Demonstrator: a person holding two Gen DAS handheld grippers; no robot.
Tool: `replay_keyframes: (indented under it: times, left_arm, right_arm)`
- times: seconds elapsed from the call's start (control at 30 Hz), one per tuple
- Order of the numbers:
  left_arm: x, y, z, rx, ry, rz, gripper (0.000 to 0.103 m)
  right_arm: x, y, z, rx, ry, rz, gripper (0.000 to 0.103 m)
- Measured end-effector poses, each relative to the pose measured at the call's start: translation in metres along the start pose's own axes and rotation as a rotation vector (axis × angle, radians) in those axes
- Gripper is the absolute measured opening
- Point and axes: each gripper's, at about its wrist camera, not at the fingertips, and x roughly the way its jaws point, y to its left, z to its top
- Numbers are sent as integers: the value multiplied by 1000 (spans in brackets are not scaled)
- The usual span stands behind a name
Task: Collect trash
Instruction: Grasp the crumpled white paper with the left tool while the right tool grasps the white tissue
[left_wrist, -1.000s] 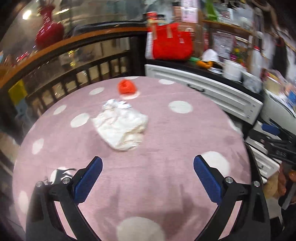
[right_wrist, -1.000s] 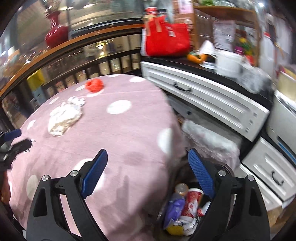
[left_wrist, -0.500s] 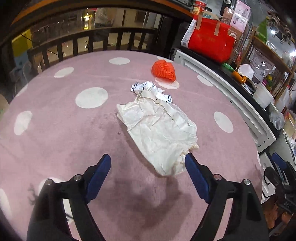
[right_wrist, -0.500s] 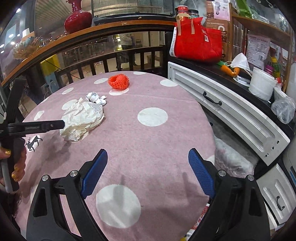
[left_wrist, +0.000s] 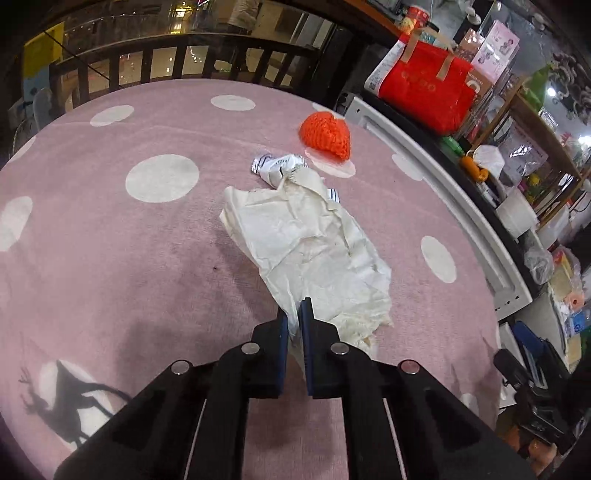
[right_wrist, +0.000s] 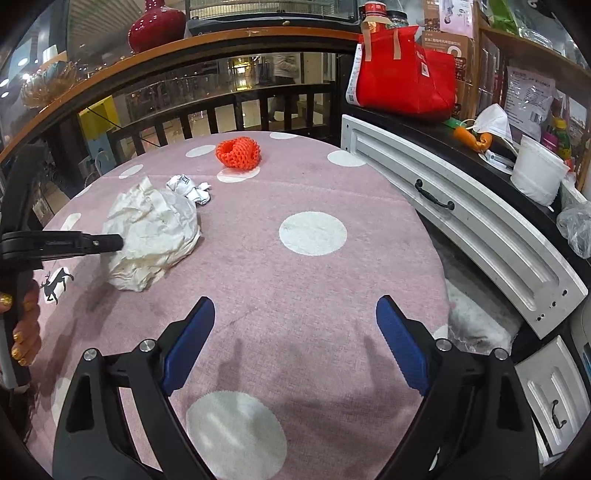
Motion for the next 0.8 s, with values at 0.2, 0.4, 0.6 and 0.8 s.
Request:
replay_keyframes:
  times: [0.2,0.4,0.6,0.8]
  left_arm:
    - [-53,21,-3,-26,-131,63,7]
    - [-92,48,-7,-56,-203,118,7]
    - [-111,59,-11,-75,-249,134,7]
    - [-114,64,-12,-88,-260,131,7]
  right_arm:
    - [21,24,20,-87,20,58,88]
    - [59,56,53,-146,59,168,88]
    - [106,105,88,-240,95,232,88]
    - [158,142,113,-300,139,198,78]
